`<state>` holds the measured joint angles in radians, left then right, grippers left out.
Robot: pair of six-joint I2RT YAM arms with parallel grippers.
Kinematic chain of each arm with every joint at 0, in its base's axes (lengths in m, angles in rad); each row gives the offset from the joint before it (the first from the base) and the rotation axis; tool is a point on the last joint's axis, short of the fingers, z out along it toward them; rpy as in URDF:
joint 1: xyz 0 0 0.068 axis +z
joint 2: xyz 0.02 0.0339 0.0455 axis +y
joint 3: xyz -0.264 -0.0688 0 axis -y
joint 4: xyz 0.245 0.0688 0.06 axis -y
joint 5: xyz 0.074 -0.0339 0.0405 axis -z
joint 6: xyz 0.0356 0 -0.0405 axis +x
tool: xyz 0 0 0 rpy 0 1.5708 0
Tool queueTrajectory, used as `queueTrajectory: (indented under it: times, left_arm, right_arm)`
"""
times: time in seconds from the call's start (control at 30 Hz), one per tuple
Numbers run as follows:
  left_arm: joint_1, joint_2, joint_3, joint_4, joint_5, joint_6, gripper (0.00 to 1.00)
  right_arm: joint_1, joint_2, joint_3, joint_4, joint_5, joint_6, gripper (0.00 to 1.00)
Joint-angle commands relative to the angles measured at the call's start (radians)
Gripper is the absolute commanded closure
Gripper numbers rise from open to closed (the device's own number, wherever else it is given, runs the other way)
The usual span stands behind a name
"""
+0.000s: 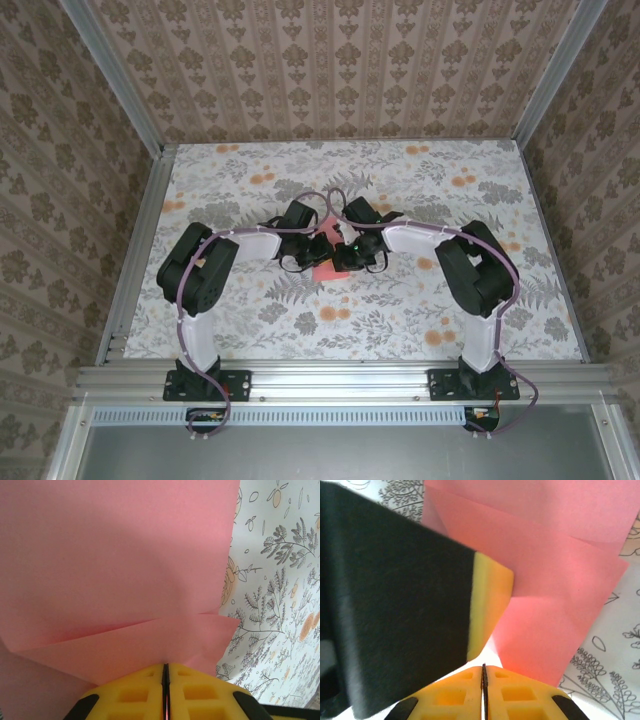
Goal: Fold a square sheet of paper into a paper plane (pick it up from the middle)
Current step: Fold the triangle a second time at the center of the table.
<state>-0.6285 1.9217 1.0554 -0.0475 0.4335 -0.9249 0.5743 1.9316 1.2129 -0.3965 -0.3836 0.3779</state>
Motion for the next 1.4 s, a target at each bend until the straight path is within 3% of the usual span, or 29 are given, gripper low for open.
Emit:
queueTrajectory:
  times: [0.0,0.5,1.07,1.37]
  left_arm:
    - [0.004,0.043,-0.027,-0.063,-0.022,-0.011,0.89]
    - [0.012,0.046,-0.037,-0.061,-0.018,-0.001,0.89]
    - [0.047,0.027,-0.046,-0.039,0.024,0.088,0.87]
    - [0.123,0.002,-0.072,-0.044,0.017,0.130,0.87]
  right_arm:
    - [0.006,0.026,0.019,-0.064,0.059,0.008,0.89]
    - [-0.004,-0.006,-0.011,-0.113,0.160,-0.015,0.89]
    - [-0.097,0.010,-0.167,-0.081,0.012,0.021,0.89]
    - [-0.114,0.045,-0.174,-0.099,0.023,0.044,0.89]
